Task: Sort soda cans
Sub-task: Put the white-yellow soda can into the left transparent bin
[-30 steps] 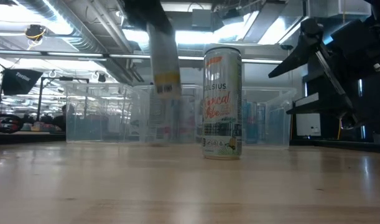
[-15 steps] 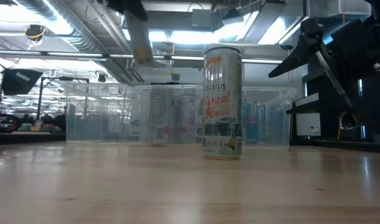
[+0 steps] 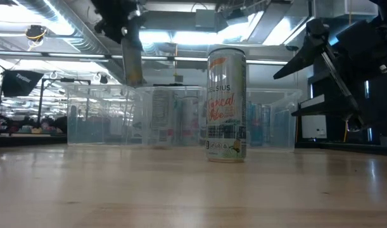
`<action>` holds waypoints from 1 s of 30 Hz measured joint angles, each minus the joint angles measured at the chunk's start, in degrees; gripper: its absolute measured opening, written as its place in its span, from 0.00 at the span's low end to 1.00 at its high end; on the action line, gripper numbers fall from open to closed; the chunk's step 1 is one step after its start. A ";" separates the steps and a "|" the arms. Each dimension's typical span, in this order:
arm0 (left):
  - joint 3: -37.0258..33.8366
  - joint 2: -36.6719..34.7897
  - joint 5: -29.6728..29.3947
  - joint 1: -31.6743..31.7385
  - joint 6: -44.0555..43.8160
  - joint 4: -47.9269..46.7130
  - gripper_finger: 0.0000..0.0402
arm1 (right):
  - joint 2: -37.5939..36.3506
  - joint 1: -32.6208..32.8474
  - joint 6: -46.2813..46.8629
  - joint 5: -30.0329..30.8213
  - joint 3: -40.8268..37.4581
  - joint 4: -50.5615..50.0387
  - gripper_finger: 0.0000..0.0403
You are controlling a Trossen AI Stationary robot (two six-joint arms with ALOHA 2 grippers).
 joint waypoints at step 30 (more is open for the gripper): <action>-4.48 21.46 19.39 15.26 -3.19 6.73 0.64 | 4.26 0.00 2.28 0.40 0.00 0.47 0.86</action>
